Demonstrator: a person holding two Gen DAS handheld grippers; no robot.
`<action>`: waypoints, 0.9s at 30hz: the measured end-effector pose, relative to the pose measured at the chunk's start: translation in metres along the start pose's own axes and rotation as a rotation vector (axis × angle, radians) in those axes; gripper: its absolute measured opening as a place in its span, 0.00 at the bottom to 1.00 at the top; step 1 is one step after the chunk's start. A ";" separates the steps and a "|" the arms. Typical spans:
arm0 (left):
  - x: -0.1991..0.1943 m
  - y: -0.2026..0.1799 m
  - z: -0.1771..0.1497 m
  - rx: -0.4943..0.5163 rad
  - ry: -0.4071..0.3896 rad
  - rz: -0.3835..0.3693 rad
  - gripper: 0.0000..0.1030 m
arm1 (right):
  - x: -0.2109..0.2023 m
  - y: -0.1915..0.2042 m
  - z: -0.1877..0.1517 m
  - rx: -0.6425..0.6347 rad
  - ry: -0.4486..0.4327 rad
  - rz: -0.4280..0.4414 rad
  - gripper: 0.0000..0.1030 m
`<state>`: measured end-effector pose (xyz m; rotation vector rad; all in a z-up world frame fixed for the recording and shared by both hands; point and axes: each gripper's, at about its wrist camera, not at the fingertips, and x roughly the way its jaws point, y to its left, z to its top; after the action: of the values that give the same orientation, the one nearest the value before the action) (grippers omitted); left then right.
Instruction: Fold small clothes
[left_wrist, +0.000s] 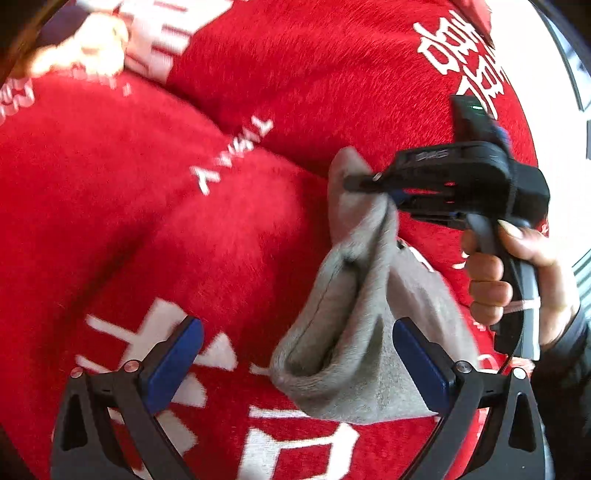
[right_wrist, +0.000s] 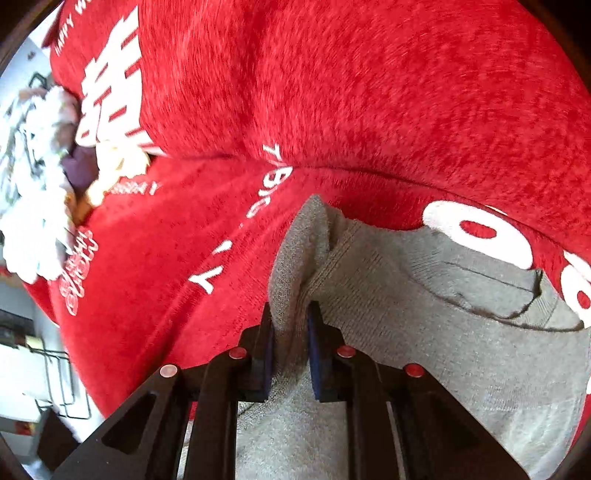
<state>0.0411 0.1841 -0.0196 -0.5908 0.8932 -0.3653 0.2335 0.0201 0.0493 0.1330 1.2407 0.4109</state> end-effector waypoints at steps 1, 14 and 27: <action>0.001 -0.003 -0.001 0.007 -0.008 0.004 0.99 | -0.004 -0.001 -0.001 -0.002 -0.010 0.013 0.16; -0.007 -0.068 -0.011 0.199 -0.060 0.122 0.22 | -0.005 -0.017 -0.006 0.009 -0.017 0.042 0.16; -0.013 -0.133 -0.011 0.220 -0.056 0.190 0.18 | -0.064 -0.042 -0.015 0.020 -0.103 0.094 0.16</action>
<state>0.0173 0.0833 0.0649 -0.3086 0.8350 -0.2692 0.2121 -0.0443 0.0873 0.2270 1.1407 0.4673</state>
